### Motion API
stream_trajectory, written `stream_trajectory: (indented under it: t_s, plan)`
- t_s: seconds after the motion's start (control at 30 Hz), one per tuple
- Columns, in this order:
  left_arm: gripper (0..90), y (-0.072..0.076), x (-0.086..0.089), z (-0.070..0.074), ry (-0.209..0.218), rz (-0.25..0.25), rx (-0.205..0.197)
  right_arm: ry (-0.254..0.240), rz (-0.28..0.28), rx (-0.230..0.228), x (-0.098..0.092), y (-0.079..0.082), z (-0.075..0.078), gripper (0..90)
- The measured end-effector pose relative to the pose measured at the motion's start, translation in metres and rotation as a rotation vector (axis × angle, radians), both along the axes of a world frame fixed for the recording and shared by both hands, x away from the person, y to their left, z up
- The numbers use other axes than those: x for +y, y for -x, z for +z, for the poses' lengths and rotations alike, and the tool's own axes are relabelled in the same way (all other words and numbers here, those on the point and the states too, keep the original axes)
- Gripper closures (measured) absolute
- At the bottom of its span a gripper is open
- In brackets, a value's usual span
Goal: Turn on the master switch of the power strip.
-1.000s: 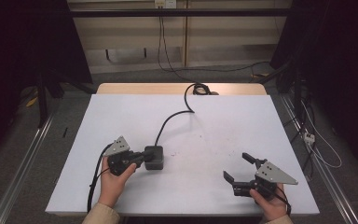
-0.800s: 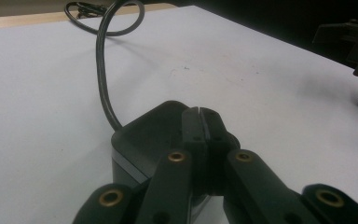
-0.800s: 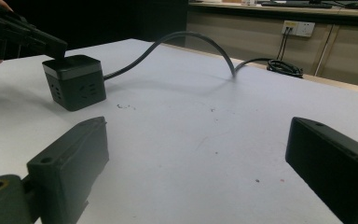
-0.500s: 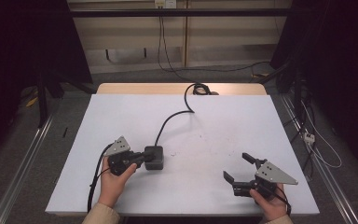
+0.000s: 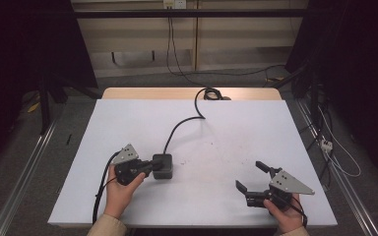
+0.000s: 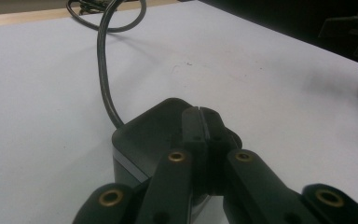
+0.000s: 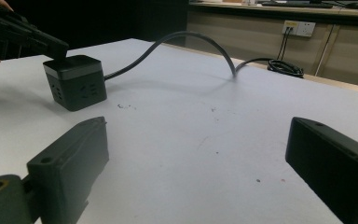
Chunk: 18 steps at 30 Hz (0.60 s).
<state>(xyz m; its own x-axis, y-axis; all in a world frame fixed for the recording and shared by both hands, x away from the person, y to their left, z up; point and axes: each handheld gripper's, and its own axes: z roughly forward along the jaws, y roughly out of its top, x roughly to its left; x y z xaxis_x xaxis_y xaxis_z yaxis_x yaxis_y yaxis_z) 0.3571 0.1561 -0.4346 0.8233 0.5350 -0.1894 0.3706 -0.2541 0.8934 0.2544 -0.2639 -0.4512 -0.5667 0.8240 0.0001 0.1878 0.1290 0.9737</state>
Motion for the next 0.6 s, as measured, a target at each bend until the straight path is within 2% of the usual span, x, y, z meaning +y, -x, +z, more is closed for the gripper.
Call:
stream_trajectory:
  t_s: [0.07,0.6]
  plan:
    - [90.0,0.0006,-0.0016,0.0007,-0.013,0.005,-0.008,0.000,0.000,0.000,0.0000,0.0000,0.0000,5.2]
    - [90.0,0.0006,-0.0014,0.0000,-0.009,0.011,0.002,-0.002,-0.003,-0.001,-0.0003,0.0003,0.0000,5.2]
